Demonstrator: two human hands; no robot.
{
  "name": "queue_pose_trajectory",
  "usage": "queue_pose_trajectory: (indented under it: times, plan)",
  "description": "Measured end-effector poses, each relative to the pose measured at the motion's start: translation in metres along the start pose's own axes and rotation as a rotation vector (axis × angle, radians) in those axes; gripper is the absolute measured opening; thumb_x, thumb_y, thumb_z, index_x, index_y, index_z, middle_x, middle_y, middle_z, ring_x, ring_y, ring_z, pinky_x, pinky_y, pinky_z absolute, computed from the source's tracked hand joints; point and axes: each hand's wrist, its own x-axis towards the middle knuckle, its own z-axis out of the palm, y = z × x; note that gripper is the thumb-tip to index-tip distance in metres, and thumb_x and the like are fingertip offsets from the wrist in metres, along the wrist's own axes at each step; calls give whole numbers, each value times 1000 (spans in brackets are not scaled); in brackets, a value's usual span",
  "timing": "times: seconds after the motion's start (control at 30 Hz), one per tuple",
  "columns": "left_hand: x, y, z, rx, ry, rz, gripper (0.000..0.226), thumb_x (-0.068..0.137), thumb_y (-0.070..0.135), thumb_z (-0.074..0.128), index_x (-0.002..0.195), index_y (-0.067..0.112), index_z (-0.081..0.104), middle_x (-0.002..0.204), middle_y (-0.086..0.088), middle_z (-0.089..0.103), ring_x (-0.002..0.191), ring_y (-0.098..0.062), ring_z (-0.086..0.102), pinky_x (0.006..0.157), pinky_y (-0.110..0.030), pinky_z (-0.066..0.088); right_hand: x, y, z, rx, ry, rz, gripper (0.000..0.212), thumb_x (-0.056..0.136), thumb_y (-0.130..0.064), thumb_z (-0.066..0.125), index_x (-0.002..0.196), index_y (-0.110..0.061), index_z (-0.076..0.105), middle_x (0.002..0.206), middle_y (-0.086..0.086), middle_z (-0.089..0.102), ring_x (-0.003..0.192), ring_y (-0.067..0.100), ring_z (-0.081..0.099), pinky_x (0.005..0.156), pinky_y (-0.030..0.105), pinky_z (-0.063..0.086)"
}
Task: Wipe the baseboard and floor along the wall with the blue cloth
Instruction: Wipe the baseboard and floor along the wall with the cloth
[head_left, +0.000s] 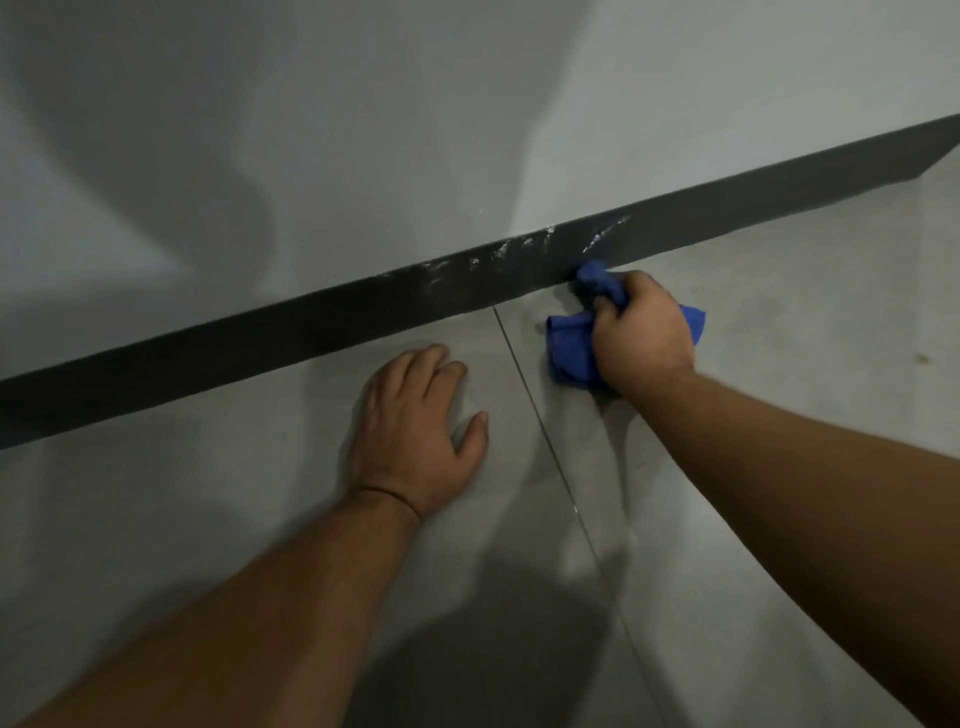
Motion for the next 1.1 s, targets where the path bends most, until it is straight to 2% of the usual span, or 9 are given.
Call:
queue_pose_trajectory:
  times: [0.1,0.2,0.4,0.57,0.63,0.73,0.83,0.97,1.1]
  plan:
    - [1,0,0,-16,5,9,62,89,56,44,138,18,56,149,-6,50,137,-27,44,117,-47,36,12,-4,-13,616,119,250,17,103,-22,52,114,-8,55,108,14,65,105,33,65,95,42,53]
    - [1,-1,0,-7,7,27,62,90,55,45,137,16,57,147,-7,52,136,-28,45,116,-46,37,28,-25,-26,1244,64,439,22,105,-14,49,127,-13,52,119,18,65,107,37,68,87,57,60]
    - [2,-1,1,12,-7,14,63,90,57,45,138,18,55,147,-5,50,136,-26,43,116,-44,35,25,-54,-14,1293,-23,395,25,94,4,47,111,-14,49,85,14,63,79,32,66,79,58,60]
    - [2,-3,5,3,29,30,60,89,55,51,135,17,58,145,-7,53,134,-28,45,115,-45,36,7,-64,9,1023,-42,276,23,89,1,56,91,-20,48,92,14,61,85,28,65,69,43,57]
    - [3,-4,6,0,44,40,59,88,53,52,133,16,60,143,-8,55,132,-30,47,114,-45,38,-2,-63,16,882,-132,135,24,89,3,58,88,-18,47,83,9,60,71,16,65,57,27,53]
    - [2,-4,7,-1,69,53,58,87,51,53,132,15,61,142,-9,56,130,-31,49,113,-45,38,-7,-53,16,681,-212,-68,21,89,5,60,90,-13,50,79,2,58,62,-2,59,60,14,49]
    - [2,-5,6,-22,59,46,59,88,53,51,132,15,60,143,-9,55,130,-31,49,112,-46,39,8,-34,1,486,-92,-154,17,87,4,65,93,-7,53,87,8,58,79,14,56,76,23,49]
    - [2,-3,4,-39,36,35,61,88,53,49,133,14,59,144,-10,54,132,-32,47,113,-49,40,38,2,-21,-4,72,-134,27,86,-16,69,110,-7,62,115,18,62,108,36,56,97,40,46]
    - [1,-3,3,-23,17,33,62,88,54,49,135,14,58,145,-10,53,133,-32,47,114,-48,39,37,8,-12,-501,-2,-308,35,96,-32,56,128,-26,69,125,9,63,114,38,48,88,41,40]
